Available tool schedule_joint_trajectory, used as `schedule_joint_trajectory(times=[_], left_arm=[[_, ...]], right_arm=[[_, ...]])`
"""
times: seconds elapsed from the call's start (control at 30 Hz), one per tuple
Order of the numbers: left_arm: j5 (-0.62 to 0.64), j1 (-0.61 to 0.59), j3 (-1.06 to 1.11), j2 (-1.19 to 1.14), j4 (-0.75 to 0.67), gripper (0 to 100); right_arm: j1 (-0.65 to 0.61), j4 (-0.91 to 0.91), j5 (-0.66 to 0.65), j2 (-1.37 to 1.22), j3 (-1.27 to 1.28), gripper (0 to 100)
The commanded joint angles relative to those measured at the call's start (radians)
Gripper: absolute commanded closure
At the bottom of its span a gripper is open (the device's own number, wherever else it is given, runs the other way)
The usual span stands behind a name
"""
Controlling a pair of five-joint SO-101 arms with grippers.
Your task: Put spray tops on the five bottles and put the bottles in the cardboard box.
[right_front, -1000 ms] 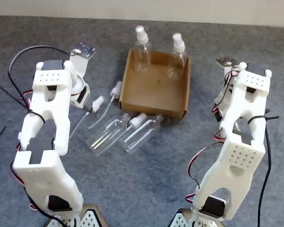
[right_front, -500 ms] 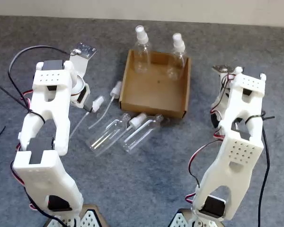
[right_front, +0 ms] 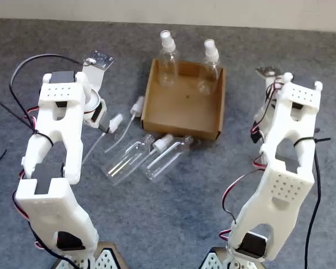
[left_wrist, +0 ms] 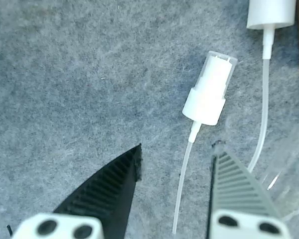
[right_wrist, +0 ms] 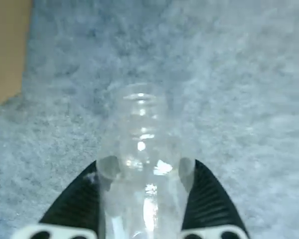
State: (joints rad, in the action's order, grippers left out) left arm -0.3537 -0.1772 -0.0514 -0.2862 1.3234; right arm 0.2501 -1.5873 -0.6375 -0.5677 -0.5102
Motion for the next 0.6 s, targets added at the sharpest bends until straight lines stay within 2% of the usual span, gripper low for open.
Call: schedule_joint_trajectory(times=[0.0,0.17,0.27,0.43,0.57], left_arm=[[-0.008,-0.004,-0.016,0.071,0.044,79],[-0.009,-0.001,-0.007,0.136,0.066,79],[-0.009,0.038,-0.016,0.148,0.023,79],[-0.009,0.088,-0.039,0.05,-0.081,79],[-0.021,0.088,-0.15,-0.071,-0.083,79]], right_arm=[[-0.01,-0.012,0.028,0.18,-0.045,99.3],[-0.058,-0.012,0.046,0.371,-0.019,99.4],[-0.114,0.001,0.066,0.466,0.105,99.4],[-0.191,0.15,0.12,0.679,0.369,99.4],[-0.213,0.269,0.124,0.894,0.611,99.4]])
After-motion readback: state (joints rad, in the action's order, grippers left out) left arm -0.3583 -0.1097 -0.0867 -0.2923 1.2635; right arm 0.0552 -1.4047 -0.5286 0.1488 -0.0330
